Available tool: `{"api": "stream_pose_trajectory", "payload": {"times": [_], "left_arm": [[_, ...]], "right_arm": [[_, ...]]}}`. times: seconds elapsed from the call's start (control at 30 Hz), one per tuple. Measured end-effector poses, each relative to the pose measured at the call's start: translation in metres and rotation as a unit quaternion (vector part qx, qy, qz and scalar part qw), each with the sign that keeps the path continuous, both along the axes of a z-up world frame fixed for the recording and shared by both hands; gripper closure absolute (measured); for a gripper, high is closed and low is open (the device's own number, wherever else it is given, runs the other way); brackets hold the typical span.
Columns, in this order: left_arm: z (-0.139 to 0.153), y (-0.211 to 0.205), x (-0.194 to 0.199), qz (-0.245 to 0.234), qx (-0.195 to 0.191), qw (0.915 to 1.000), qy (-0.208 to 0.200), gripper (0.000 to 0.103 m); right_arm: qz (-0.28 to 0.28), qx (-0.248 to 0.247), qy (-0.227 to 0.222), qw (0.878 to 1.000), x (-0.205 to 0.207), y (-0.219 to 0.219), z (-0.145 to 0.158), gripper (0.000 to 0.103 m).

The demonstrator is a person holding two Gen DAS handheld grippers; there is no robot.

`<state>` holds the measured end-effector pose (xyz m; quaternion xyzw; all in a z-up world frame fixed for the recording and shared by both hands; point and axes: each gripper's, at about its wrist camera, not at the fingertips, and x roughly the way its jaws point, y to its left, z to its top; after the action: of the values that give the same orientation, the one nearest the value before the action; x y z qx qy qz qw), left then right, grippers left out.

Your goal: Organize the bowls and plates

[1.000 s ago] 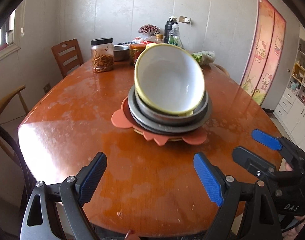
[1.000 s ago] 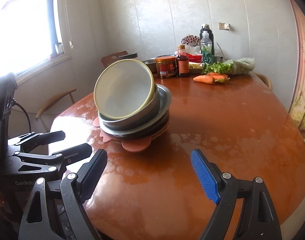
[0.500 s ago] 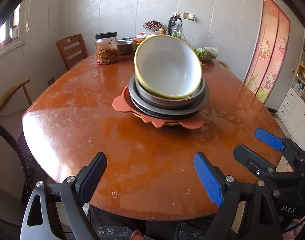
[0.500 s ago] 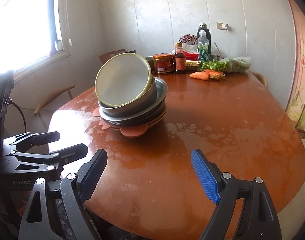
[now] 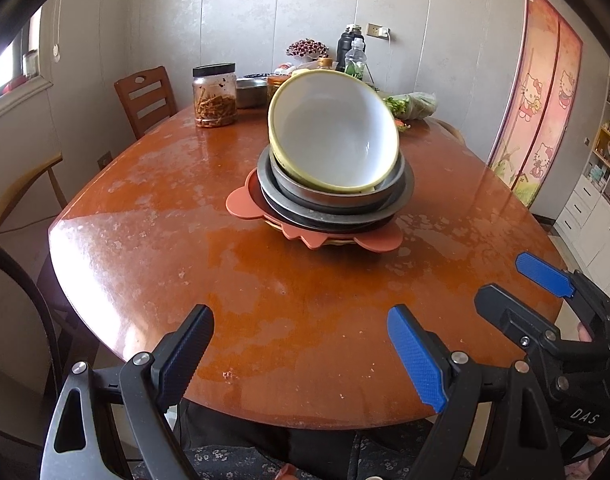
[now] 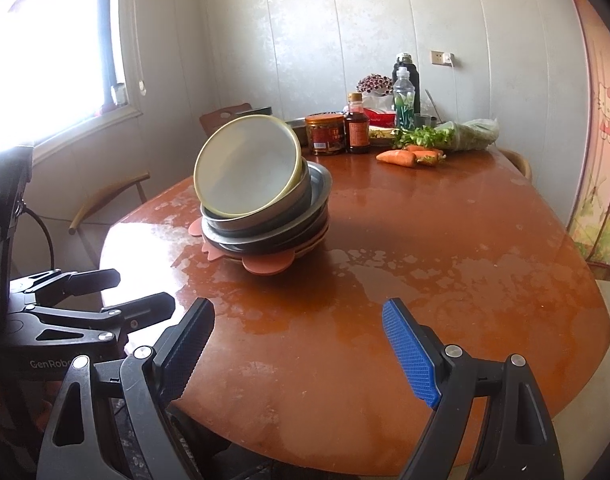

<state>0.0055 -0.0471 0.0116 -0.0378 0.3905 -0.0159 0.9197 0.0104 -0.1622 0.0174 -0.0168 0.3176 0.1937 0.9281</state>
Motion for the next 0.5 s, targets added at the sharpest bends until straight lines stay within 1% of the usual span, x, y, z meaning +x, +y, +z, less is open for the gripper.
{"api": "stream_pose_trajectory", "payload": {"times": [0.5], "left_arm": [[0.0003,-0.0020,-0.0038,0.000,0.000,1.0000,0.006,0.014]], "right_arm": [[0.013,0.008,-0.003,1.000,-0.0045,0.0002,-0.0001,0.016]]}}
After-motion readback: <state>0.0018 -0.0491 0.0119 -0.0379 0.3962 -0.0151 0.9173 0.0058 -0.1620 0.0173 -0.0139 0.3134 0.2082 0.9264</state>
